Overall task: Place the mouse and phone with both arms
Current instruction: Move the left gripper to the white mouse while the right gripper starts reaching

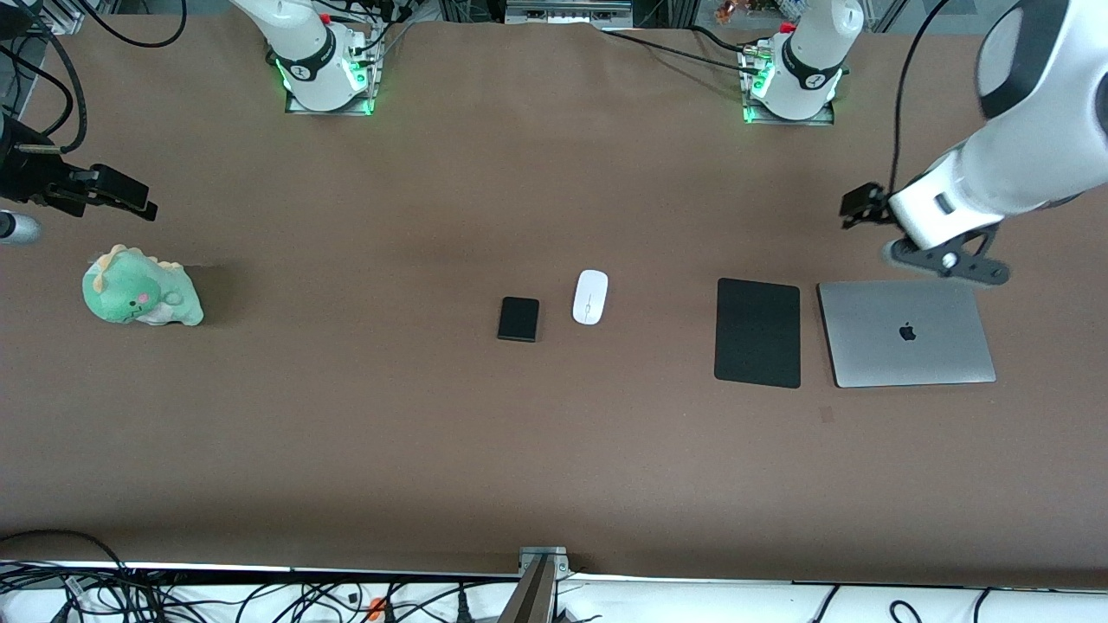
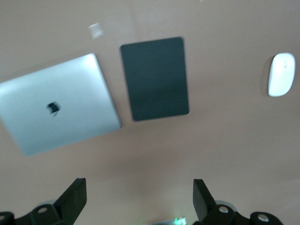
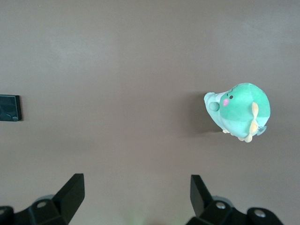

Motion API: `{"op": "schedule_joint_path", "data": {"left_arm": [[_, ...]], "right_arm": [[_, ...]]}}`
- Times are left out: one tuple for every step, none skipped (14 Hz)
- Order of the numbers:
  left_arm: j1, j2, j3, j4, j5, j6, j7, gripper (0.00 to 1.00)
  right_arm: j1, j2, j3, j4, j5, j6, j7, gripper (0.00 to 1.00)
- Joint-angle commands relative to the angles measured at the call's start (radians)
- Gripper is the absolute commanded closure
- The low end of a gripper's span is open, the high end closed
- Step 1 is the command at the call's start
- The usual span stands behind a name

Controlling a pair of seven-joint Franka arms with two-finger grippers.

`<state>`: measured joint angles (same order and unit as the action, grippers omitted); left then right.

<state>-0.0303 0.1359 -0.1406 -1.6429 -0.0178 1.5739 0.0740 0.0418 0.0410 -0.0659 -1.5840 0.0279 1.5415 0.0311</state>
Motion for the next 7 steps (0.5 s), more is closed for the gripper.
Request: {"op": "schedule_joint_path", "data": {"left_arm": [[-0.003,0.091,-0.051,0.034,-0.03,0.086,-0.069,0.0],[-0.005,0.125,-0.086,0.035,-0.027,0.131,-0.12,0.0],[-0.019,0.154,-0.112,0.037,-0.024,0.181,-0.176,0.0],[-0.048,0.186,-0.119,0.038,-0.021,0.231,-0.242,0.0],[-0.08,0.212,-0.119,0.04,-0.021,0.27,-0.294,0.0],[-0.111,0.235,-0.119,0.04,-0.013,0.311,-0.339,0.0],[-0.152,0.26,-0.117,0.038,-0.013,0.365,-0.385,0.0]], "right_arm": [[0.0,0.003,0.024,-0.001,0.003,-0.011,-0.013,0.0],[0.0,0.007,0.037,-0.002,0.003,-0.011,-0.005,0.0],[0.0,0.008,0.052,-0.004,0.006,-0.011,0.009,0.0],[0.0,0.014,0.073,-0.005,0.009,-0.011,0.016,0.0],[0.0,0.017,0.09,-0.005,0.012,-0.008,0.036,0.0],[0.0,0.025,0.106,-0.005,0.014,-0.003,0.065,0.0],[0.001,0.03,0.122,-0.005,0.014,0.003,0.091,0.0]]}}
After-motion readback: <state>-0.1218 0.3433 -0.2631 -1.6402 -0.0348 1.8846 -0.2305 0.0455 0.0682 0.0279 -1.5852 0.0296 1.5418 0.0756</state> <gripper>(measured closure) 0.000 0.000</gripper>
